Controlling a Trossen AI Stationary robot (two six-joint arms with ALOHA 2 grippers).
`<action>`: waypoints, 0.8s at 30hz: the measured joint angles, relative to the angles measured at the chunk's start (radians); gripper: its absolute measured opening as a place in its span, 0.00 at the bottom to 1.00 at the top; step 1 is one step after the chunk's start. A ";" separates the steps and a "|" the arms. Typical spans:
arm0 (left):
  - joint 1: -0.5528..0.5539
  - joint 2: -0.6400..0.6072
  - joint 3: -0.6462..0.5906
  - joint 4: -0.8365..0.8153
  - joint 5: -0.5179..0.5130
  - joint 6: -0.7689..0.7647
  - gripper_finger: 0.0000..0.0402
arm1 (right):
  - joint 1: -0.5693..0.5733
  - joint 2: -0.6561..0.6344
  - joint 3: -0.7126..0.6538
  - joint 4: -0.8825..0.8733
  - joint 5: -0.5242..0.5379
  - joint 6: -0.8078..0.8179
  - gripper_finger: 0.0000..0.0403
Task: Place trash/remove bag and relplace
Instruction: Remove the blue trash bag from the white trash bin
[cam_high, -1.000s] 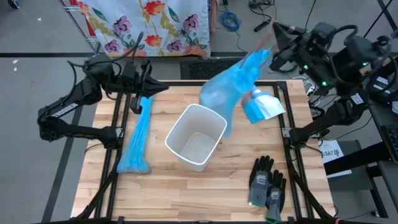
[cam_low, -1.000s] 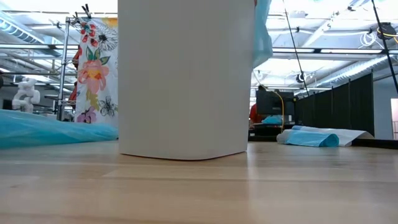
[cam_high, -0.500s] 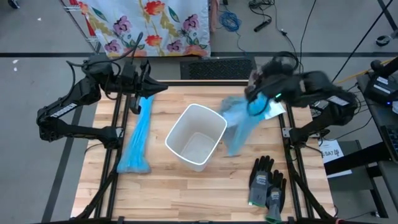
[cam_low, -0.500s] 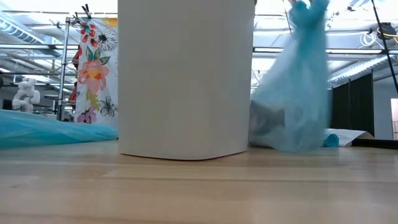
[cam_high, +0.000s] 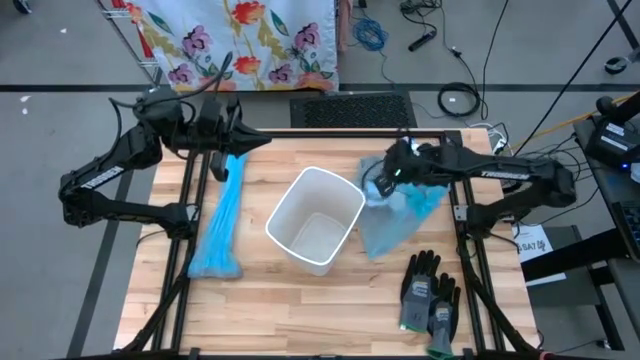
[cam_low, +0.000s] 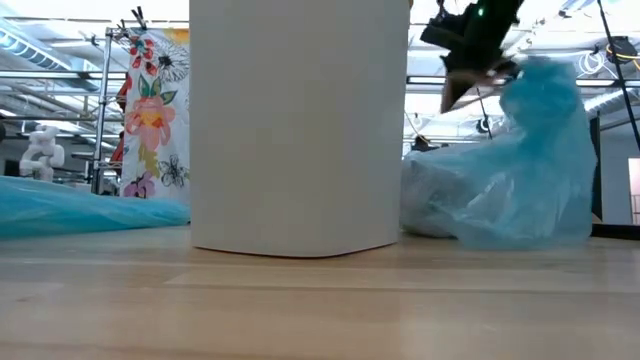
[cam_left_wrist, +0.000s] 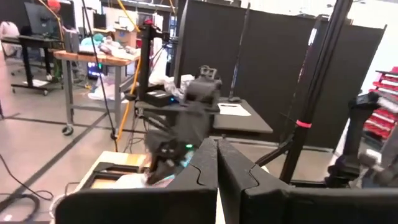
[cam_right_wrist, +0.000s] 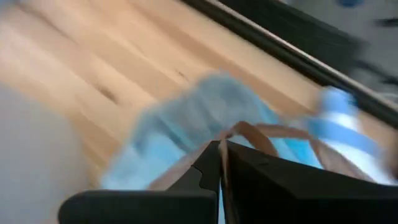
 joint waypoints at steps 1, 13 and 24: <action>-0.003 0.000 0.000 0.000 -0.004 -0.015 0.00 | -0.039 -0.038 -0.054 0.103 -0.048 -0.036 0.00; -0.089 0.000 0.000 -0.022 -0.136 -0.027 0.00 | -0.372 -0.195 -0.575 1.135 -0.507 -0.152 0.00; -0.143 0.001 0.000 -0.054 -0.239 -0.048 0.00 | -0.287 -0.026 -0.873 1.505 -0.349 -0.076 0.00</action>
